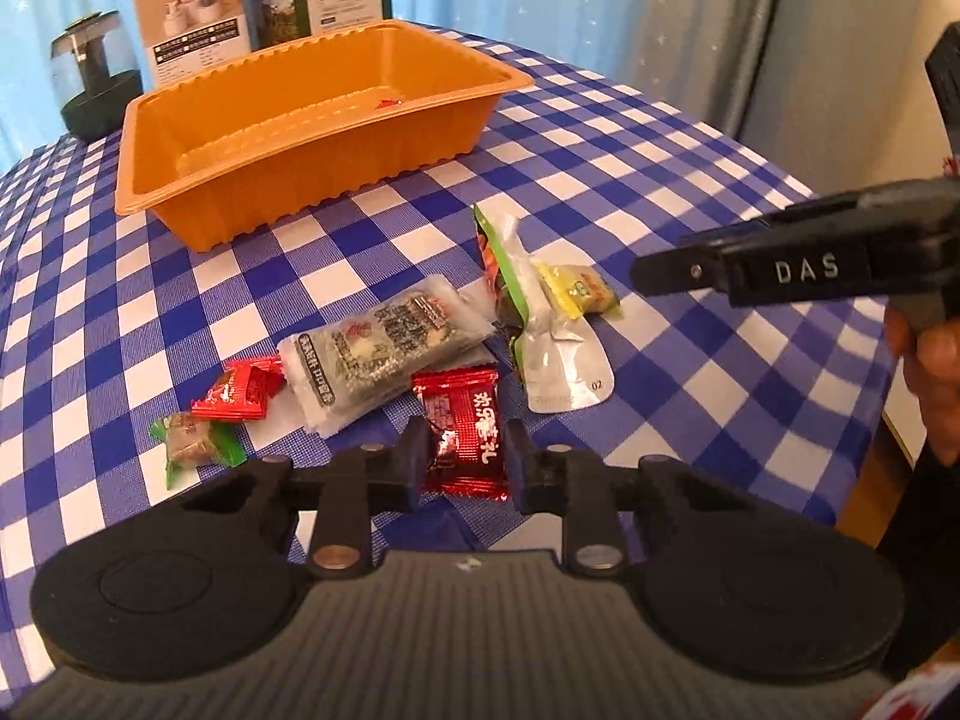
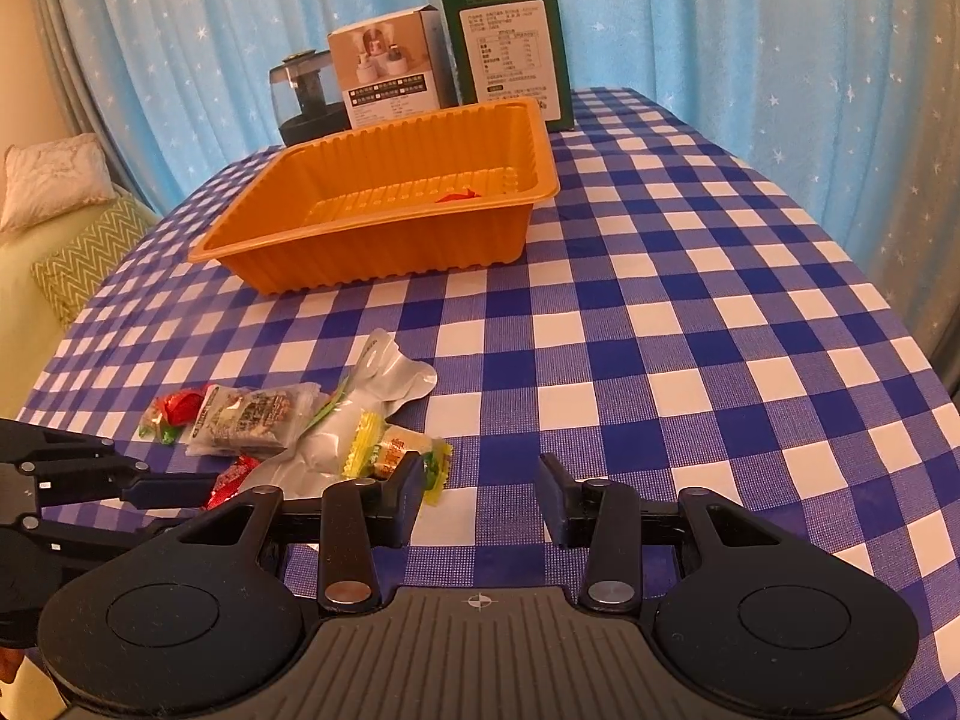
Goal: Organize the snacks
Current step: 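Move both tools back to the pile and grasp a dark red packet with the left tool, then grasp a small yellow snack with the right tool while the left tool holds the packet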
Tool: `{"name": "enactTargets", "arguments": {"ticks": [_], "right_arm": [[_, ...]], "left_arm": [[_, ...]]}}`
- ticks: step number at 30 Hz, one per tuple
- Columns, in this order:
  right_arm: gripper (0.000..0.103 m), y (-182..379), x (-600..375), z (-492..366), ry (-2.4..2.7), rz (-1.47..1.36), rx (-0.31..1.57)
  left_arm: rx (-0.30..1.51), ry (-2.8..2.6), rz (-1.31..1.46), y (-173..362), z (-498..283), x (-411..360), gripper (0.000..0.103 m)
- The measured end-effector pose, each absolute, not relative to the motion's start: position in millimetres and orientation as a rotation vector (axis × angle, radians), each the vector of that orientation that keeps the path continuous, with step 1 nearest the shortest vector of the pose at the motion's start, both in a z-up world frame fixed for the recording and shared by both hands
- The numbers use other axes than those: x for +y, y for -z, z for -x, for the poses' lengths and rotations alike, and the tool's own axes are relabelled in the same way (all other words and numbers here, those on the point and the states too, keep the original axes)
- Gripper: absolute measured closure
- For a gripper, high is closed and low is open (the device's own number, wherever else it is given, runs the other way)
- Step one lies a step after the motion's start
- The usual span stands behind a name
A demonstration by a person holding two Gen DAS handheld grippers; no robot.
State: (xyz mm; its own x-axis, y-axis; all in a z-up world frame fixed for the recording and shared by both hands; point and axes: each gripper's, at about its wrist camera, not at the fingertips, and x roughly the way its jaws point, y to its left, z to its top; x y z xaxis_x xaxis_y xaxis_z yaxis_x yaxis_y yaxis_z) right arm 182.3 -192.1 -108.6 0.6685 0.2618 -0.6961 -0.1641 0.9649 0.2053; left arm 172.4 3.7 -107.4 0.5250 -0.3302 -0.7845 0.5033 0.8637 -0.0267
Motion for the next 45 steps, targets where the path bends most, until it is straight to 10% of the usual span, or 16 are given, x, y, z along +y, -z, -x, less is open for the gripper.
{"name": "enactTargets", "arguments": {"ticks": [28,33,45], "right_arm": [[0.062,133,-145,-226,-0.538,0.312,0.816],[0.091,128,-148,-222,-0.536,0.254,0.85],[0.091,111,-154,-206,-0.489,0.145,0.802]], "left_arm": [[0.839,0.406,-0.113,88,-160,26,0.082],[0.839,0.401,-0.113,88,-161,23,0.082],[0.804,0.371,-0.09,80,-163,24,0.082]]}}
